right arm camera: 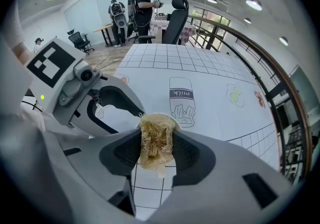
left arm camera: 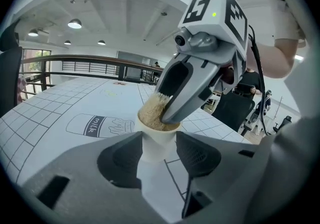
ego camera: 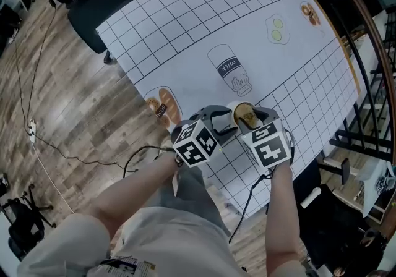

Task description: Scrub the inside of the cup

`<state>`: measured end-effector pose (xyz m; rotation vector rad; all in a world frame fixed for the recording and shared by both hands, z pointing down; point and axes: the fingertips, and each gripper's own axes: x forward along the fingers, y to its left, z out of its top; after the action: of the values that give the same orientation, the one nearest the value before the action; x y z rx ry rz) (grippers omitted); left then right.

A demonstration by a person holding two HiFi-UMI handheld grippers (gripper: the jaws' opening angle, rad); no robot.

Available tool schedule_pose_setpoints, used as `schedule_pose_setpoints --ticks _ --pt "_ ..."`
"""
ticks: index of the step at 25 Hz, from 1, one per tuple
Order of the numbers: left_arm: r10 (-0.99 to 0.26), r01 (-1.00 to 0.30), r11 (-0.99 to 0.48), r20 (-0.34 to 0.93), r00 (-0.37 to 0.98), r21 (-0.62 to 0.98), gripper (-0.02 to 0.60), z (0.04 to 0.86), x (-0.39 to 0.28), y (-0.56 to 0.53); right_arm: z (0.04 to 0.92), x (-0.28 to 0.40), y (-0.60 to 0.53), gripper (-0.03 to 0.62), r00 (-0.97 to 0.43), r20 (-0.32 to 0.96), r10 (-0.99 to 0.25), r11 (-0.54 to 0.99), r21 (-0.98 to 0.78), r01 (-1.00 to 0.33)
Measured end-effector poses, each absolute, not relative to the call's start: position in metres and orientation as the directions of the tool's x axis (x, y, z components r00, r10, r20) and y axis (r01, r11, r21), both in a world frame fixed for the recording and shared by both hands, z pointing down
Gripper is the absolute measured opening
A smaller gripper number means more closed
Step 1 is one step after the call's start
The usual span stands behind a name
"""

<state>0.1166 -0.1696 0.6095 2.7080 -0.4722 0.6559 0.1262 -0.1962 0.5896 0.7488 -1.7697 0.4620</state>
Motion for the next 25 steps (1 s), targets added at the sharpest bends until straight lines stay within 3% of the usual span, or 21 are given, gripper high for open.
schedule_pose_setpoints --ticks 10,25 --pt "-0.226 -0.385 -0.887 0.487 0.844 0.255 0.207 0.613 0.114 -0.165 0.570 0.121 -0.186 0.169 -0.257 0.925 -0.280 0.725 0.029 -0.688" --pt "-0.292 -0.408 -0.887 0.423 0.858 0.217 0.204 0.545 0.092 -0.155 0.488 0.130 -0.171 0.169 -0.368 0.753 -0.546 0.577 0.019 -0.817"
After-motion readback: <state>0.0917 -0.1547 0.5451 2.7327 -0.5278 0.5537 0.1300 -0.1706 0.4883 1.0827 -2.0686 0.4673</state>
